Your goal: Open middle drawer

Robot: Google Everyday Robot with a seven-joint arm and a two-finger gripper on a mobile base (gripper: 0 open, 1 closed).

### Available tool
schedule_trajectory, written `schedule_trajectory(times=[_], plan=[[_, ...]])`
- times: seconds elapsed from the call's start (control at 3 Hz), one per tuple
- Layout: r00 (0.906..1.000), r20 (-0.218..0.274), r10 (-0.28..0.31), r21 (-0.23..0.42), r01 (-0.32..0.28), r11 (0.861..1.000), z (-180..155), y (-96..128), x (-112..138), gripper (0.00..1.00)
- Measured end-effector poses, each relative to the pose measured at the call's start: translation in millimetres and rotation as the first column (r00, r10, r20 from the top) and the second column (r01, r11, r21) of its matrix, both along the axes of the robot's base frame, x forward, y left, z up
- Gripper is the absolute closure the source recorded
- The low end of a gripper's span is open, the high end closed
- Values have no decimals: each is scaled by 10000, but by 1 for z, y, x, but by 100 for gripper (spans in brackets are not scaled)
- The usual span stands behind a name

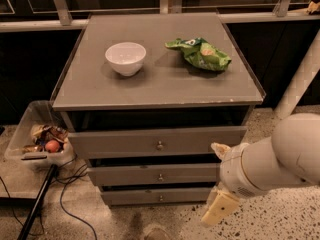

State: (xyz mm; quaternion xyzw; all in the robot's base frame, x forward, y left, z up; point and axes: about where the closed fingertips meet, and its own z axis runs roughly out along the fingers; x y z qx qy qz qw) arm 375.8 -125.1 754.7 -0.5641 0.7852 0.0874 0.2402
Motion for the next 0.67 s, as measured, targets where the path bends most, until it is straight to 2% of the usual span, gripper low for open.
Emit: schedule_trajectory(times=[0.33, 0.67], plan=[[9996, -247, -151, 59, 152, 9999, -34, -1, -4, 0], [9995, -114, -283, 150, 285, 9995, -73, -7, -1, 0]])
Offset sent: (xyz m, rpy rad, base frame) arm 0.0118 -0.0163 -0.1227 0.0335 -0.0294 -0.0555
